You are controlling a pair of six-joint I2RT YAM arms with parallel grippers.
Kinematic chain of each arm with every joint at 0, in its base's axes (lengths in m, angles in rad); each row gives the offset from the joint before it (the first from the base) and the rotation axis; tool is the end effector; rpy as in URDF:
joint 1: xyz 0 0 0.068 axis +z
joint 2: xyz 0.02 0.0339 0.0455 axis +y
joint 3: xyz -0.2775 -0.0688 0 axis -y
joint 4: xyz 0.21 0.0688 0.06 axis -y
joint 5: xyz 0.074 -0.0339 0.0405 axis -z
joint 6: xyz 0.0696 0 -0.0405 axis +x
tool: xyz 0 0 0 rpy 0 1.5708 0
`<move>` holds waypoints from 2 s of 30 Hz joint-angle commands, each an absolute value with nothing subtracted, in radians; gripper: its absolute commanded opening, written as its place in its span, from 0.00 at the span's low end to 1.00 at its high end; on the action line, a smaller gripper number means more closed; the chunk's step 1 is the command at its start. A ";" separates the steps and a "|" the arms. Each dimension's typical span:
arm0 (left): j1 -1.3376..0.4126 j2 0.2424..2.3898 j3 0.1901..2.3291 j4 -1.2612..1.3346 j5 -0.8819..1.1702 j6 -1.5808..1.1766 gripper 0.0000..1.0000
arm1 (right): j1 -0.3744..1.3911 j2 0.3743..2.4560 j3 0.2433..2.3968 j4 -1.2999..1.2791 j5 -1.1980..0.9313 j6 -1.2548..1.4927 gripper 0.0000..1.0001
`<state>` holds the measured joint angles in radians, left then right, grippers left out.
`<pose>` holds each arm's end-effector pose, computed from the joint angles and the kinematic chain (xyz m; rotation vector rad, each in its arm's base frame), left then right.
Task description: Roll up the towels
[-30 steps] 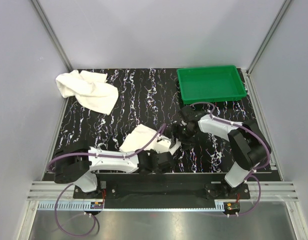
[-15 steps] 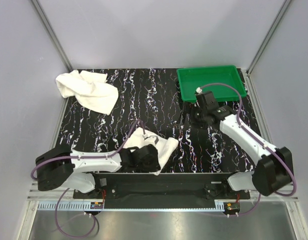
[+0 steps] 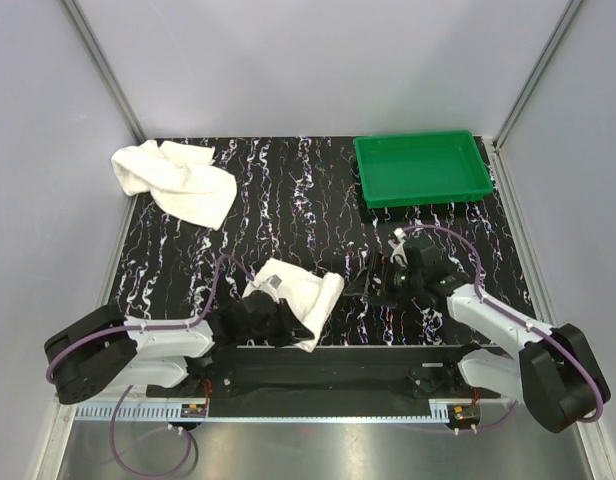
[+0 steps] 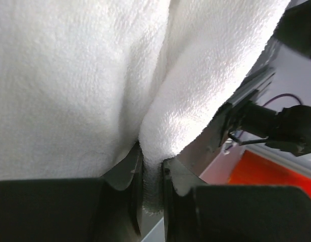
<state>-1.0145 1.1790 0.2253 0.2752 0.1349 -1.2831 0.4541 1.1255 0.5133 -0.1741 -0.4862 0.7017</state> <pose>0.0954 -0.1712 0.1437 -0.2678 2.6165 -1.2198 0.1678 0.1181 0.1964 0.0547 2.5343 1.0937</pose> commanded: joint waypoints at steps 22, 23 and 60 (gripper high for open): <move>-0.888 1.189 0.003 0.644 0.256 -1.583 0.00 | 0.738 1.614 0.546 0.489 -0.460 0.864 0.92; -0.885 1.195 0.003 0.656 0.262 -1.586 0.00 | 0.741 1.637 0.549 0.498 -0.462 0.865 0.90; -1.132 1.081 0.673 -0.447 -0.374 -0.879 0.51 | 0.762 1.470 0.788 -0.497 0.121 0.752 0.31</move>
